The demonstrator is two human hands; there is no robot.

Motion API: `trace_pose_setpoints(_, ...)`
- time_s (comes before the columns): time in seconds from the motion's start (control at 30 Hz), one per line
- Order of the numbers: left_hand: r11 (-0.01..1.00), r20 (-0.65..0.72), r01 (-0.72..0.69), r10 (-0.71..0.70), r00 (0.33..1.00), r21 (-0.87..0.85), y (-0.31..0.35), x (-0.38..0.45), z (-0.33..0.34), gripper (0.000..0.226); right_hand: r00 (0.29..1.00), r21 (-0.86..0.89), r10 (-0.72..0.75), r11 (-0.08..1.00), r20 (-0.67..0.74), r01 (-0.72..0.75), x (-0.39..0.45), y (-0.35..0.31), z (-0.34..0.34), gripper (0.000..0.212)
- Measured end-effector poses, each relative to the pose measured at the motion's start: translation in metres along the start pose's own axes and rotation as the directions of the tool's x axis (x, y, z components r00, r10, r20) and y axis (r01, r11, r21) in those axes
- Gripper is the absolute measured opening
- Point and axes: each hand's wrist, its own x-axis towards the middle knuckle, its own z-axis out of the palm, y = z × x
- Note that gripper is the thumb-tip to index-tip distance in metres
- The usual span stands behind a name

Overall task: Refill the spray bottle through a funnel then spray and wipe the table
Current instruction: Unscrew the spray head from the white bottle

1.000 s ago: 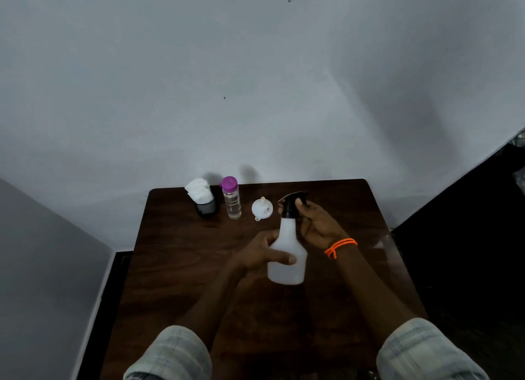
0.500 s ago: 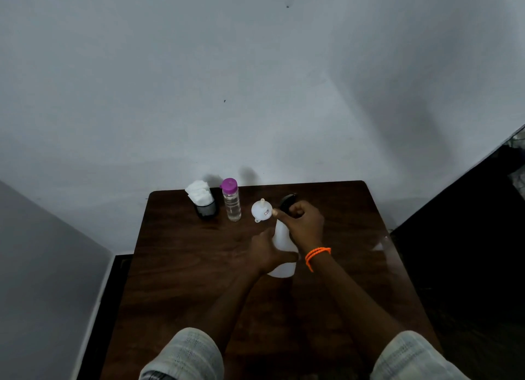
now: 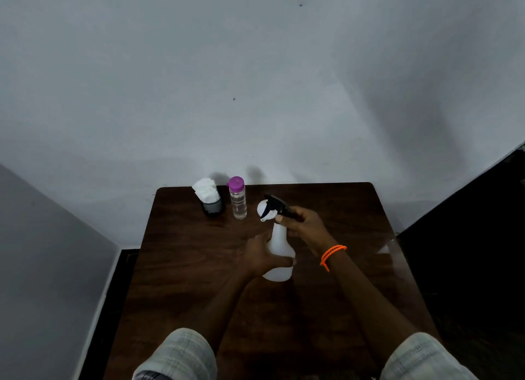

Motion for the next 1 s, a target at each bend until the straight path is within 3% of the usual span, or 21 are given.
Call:
trace_pose_setpoints(0.1,1.000,0.026,-0.011,0.010,1.000,0.018,0.000,0.000,0.001,0.070,0.994,-0.129,-0.065,0.990,-0.084,0.053,0.000,0.005,0.004,0.036)
trace_pose_setpoints(0.2,1.000,0.022,0.006,-0.005,1.000,-0.019,-0.004,0.001,0.003,0.069,0.997,-0.006,-0.019,1.000,-0.070,0.018,0.002,0.005,0.003,0.025)
trace_pose_setpoints(0.3,1.000,0.022,0.011,-0.011,1.000,-0.013,-0.005,0.002,0.002,0.071,1.000,0.111,0.027,0.993,-0.013,-0.025,0.002,0.008,0.000,0.029)
trace_pose_setpoints(0.53,1.000,0.055,0.000,0.000,0.998,0.004,-0.011,0.003,0.002,0.073,0.997,-0.024,-0.035,0.999,-0.073,0.033,-0.001,0.003,0.003,0.043)
trace_pose_setpoints(0.7,1.000,0.035,-0.010,0.011,0.999,-0.010,-0.016,0.003,0.002,0.080,0.998,0.053,0.035,0.998,0.048,-0.038,0.003,0.005,-0.002,0.045)
trace_pose_setpoints(0.83,0.999,0.041,-0.034,0.034,0.999,0.001,-0.014,0.004,0.000,0.085,1.000,-0.091,-0.003,0.996,0.027,0.005,0.000,0.004,0.006,0.052)
trace_pose_setpoints(0.93,0.999,0.037,-0.039,0.040,0.999,-0.010,-0.013,0.004,0.001,0.087,1.000,-0.031,-0.004,0.999,-0.016,0.004,0.000,0.005,0.004,0.054)
trace_pose_setpoints(1.0,0.999,0.029,-0.043,0.044,0.999,-0.018,-0.015,0.003,0.001,0.090,0.999,0.034,0.032,0.999,0.033,-0.033,0.001,0.007,0.000,0.055)
